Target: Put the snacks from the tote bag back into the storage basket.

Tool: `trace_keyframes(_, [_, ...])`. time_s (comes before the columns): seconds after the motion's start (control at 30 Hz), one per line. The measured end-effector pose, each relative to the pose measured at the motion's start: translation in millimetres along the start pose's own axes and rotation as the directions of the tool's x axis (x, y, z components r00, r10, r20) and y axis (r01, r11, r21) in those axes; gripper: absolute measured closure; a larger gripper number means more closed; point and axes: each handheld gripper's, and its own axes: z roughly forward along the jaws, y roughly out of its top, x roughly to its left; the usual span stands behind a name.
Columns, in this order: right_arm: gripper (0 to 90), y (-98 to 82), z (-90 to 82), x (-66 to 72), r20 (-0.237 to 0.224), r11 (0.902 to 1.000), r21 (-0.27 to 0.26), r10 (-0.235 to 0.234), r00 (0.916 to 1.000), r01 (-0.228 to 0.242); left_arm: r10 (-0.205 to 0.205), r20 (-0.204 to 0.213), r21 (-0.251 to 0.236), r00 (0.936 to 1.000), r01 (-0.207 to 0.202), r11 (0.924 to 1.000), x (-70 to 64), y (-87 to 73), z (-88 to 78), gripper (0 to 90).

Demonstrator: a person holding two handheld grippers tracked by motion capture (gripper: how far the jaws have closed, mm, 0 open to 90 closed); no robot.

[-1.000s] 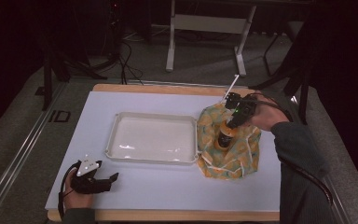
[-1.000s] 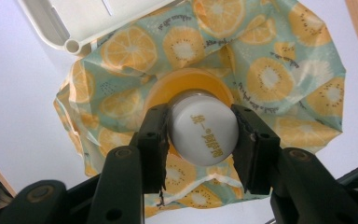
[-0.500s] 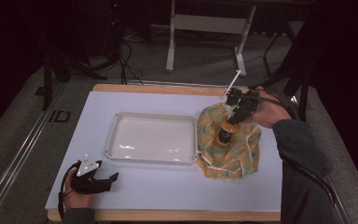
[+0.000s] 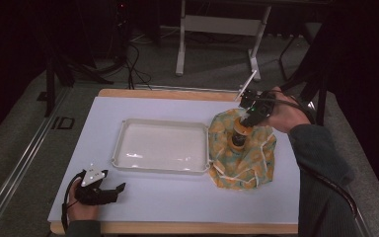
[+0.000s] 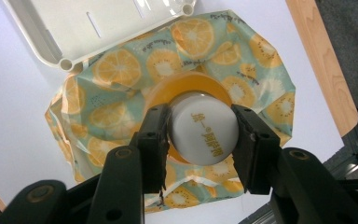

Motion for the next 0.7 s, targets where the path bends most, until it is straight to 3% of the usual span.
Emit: trace_keyframes(0.7, [59.0, 14.4, -8.4, 4.8, 0.020, 0.9986, -0.050, -0.018, 0.9996, 0.019, -0.002, 0.001, -0.001, 1.0000, 0.002, 1.0000, 0.1, 0.0, 0.2, 17.7])
